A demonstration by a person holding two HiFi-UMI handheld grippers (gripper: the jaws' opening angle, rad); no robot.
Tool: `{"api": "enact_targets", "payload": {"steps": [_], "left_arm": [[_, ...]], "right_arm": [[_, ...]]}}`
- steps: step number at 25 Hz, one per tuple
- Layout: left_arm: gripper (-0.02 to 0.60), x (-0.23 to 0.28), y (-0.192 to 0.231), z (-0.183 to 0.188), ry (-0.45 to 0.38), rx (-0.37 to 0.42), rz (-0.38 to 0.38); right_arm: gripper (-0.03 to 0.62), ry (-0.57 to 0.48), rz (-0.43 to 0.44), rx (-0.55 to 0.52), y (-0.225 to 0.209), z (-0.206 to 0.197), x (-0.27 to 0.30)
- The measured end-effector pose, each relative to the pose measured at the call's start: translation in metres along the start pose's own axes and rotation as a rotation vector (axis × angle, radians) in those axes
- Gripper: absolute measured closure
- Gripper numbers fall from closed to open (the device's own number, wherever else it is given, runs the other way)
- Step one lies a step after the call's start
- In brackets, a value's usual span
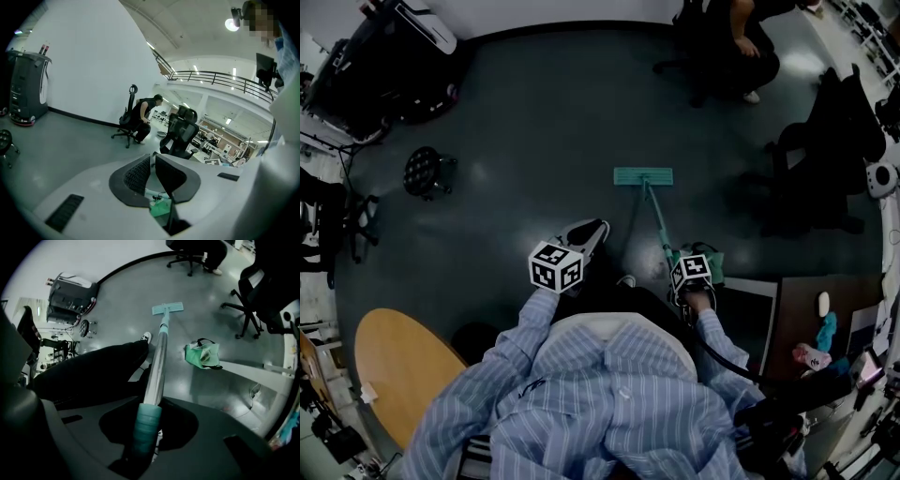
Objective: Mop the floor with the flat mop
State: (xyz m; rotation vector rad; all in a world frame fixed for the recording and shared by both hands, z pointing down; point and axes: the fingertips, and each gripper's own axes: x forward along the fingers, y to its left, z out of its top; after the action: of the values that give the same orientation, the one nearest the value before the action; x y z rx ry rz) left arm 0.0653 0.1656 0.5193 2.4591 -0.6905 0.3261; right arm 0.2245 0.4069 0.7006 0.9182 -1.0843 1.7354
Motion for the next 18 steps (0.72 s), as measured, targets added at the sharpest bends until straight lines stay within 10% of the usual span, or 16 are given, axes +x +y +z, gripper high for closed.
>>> {"api": "enact_targets", "payload": {"steps": [18], "left_arm": [[0.546,0.026,0.082,0.039,0.000,-0.035,0.100]], "right_arm": [[0.517,0.013,-0.005,-0.050,0.010,0.113,-0.036]]}}
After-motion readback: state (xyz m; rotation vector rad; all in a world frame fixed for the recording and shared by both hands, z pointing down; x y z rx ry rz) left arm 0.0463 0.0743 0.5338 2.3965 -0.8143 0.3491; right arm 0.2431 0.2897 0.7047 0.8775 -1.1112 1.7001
